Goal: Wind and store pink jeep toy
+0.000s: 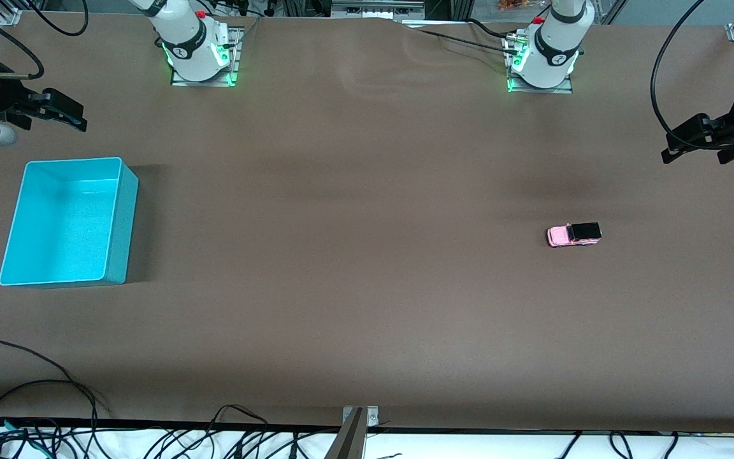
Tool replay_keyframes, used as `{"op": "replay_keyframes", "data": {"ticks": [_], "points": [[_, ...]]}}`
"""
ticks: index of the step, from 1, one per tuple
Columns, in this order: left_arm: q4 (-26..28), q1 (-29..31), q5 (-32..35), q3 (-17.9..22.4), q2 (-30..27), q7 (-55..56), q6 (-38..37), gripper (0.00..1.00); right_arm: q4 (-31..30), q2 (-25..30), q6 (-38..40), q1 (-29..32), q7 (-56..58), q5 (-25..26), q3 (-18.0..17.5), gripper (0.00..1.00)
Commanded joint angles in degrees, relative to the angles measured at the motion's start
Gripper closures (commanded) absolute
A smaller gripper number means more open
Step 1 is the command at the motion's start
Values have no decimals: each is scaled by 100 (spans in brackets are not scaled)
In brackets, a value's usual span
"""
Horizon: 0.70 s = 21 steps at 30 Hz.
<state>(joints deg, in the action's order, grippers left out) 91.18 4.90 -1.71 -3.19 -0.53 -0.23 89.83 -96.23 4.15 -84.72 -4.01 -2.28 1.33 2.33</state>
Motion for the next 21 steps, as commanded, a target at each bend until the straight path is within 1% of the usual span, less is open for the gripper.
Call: {"op": "replay_keyframes", "data": {"ticks": [1,21], "points": [[-179,55,-119,-32,71,14,-123,0,148,-54,104,-29,-27,43,4,0],[-179,64,-119,-32,71,14,-123,0,139,-46,210,-29,-54,52,4,0]]}}
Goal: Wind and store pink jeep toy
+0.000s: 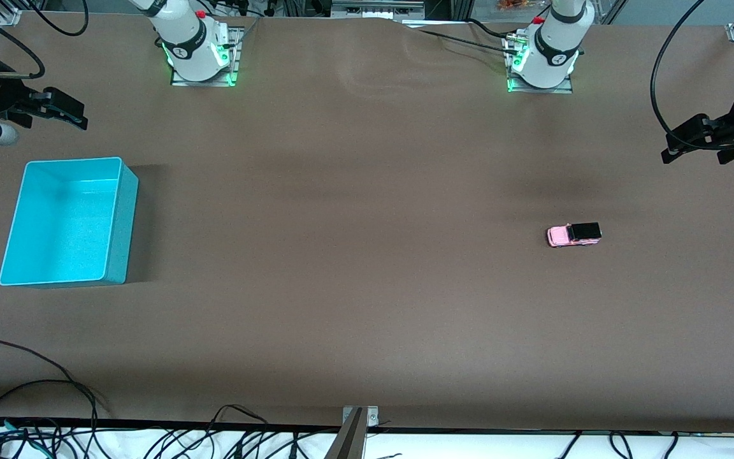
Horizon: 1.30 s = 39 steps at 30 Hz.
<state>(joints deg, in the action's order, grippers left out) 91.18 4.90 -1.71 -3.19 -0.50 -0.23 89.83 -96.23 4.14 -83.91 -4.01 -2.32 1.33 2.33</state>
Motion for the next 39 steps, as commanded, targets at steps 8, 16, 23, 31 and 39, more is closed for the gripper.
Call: {"op": "replay_keyframes", "data": {"ticks": [8,16,23,31,39], "points": [[-188,55,-119,-32,68,14,-123,0,139,-36,130,-29,-14,52,-5,0],[-188,55,-119,-32,68,23,-115,0,139,-45,130,-29,-40,43,4,0],[-188,47,-119,-41,147,32,-115,0,148,-45,130,-29,-40,51,4,0],[-153,38,-119,-58,358,-91,-141,0,148,-45,130,-21,-23,43,13,0],[-109,-15,-119,-67,384,-47,-220,0,148,-45,130,-21,-40,43,13,0]]}}
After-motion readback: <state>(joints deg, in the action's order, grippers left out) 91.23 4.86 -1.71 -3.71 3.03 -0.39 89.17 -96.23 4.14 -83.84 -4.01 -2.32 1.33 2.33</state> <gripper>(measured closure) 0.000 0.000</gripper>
